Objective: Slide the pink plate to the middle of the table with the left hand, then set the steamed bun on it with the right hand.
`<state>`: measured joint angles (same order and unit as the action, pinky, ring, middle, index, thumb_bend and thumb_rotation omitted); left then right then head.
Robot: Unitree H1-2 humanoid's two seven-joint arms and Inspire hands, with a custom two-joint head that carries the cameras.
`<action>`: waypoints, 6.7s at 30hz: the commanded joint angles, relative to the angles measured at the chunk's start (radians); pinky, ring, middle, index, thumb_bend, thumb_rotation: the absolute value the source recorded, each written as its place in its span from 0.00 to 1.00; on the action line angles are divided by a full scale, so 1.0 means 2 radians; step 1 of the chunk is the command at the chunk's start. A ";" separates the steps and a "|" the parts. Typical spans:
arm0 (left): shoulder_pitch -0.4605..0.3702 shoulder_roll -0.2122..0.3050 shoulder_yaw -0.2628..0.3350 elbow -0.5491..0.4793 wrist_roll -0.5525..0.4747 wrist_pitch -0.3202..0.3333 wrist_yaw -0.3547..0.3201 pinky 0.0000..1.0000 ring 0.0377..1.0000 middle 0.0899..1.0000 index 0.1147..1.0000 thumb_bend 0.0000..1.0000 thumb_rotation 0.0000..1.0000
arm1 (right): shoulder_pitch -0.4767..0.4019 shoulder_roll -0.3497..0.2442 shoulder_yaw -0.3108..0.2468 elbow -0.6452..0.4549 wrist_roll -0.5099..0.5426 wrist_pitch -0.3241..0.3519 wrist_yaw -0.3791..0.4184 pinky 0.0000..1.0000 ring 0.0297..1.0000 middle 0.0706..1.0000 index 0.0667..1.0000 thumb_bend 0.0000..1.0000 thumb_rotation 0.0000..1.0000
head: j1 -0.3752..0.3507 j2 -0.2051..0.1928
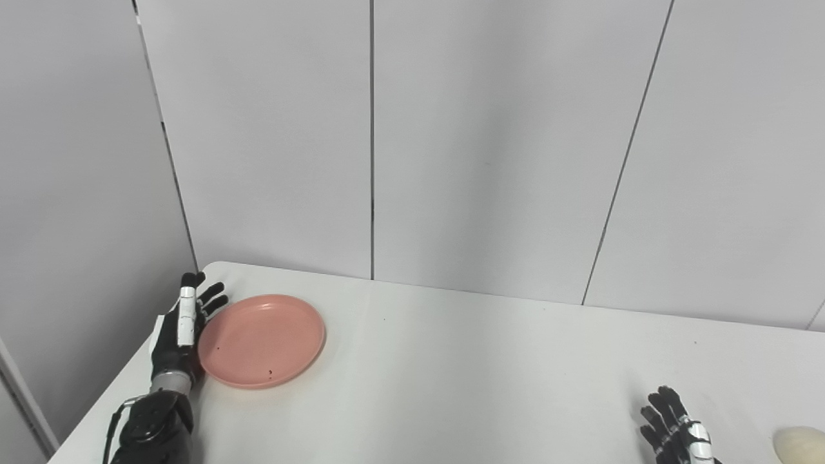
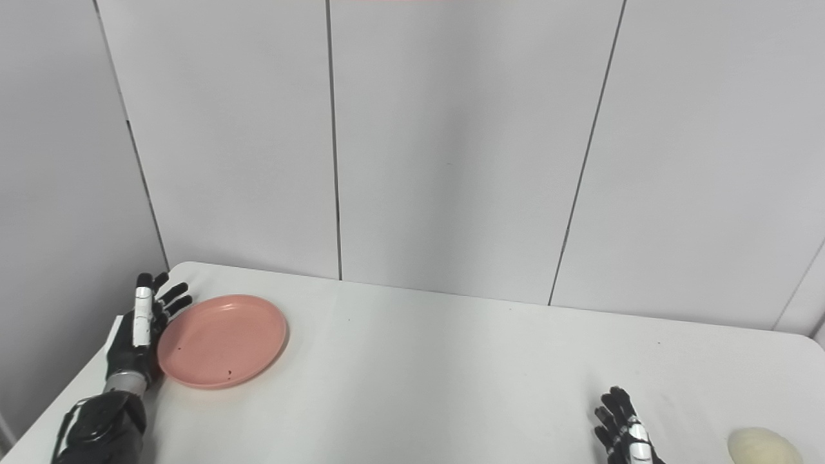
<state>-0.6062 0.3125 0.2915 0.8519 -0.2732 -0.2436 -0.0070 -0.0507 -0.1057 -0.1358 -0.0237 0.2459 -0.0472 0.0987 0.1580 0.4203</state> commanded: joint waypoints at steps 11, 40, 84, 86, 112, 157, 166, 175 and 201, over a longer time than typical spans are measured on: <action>0.004 -0.014 -0.012 -0.029 0.003 0.021 -0.008 0.77 0.83 0.82 0.89 0.96 0.98 | 0.015 0.005 0.003 0.021 -0.007 -0.020 0.003 0.92 0.91 0.92 0.91 0.67 0.96 | -0.002 0.002; 0.009 -0.063 -0.063 -0.085 0.027 0.037 -0.030 0.69 0.81 0.82 0.89 0.97 0.99 | 0.017 0.011 0.005 0.016 -0.016 -0.018 -0.001 0.91 0.91 0.91 0.89 0.71 0.94 | -0.011 0.006; 0.040 -0.114 -0.109 -0.172 0.041 0.098 -0.044 0.69 0.82 0.81 0.90 0.94 1.00 | 0.017 0.032 0.025 0.000 -0.047 -0.009 -0.013 0.87 0.89 0.88 0.88 0.76 0.92 | -0.085 0.024; 0.041 -0.116 -0.110 -0.175 0.044 0.100 -0.043 0.70 0.83 0.82 0.91 0.94 1.00 | 0.016 0.034 0.027 0.000 -0.050 -0.010 -0.014 0.87 0.89 0.88 0.88 0.77 0.92 | -0.092 0.027; 0.046 -0.151 -0.107 -0.196 0.061 0.115 -0.009 0.78 0.85 0.84 0.91 0.90 0.99 | 0.013 0.064 0.061 -0.031 -0.095 0.017 -0.045 0.85 0.87 0.87 0.86 0.75 0.94 | -0.189 0.057; 0.077 -0.189 -0.121 -0.246 0.049 0.150 -0.016 0.75 0.86 0.86 0.92 0.86 0.94 | 0.017 0.067 0.075 -0.008 -0.158 -0.063 -0.079 0.80 0.84 0.84 0.86 0.64 0.91 | -0.248 0.051; 0.082 -0.184 -0.114 -0.259 0.045 0.159 -0.026 0.78 0.87 0.86 0.94 0.84 0.95 | 0.018 0.057 0.074 -0.033 -0.240 -0.075 -0.113 0.74 0.81 0.84 0.85 0.67 0.88 | -0.247 0.050; 0.077 -0.179 -0.107 -0.235 0.044 0.145 -0.034 0.81 0.89 0.87 0.96 0.83 0.95 | 0.002 0.043 0.064 -0.117 -0.380 -0.028 -0.144 0.71 0.80 0.86 0.84 0.70 0.72 | -0.257 0.029; 0.067 -0.176 -0.108 -0.194 0.041 0.120 -0.047 0.78 0.88 0.89 0.99 0.83 0.93 | -0.068 -0.126 0.010 -0.130 -0.538 0.057 -0.102 0.72 0.79 0.79 0.77 0.83 0.60 | -0.260 0.022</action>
<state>-0.4633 -0.0441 0.0780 0.4437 -0.1910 -0.0154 -0.0993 -0.1502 -0.3295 -0.1059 -0.2719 -0.8168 0.0459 -0.0990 -0.3636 0.4648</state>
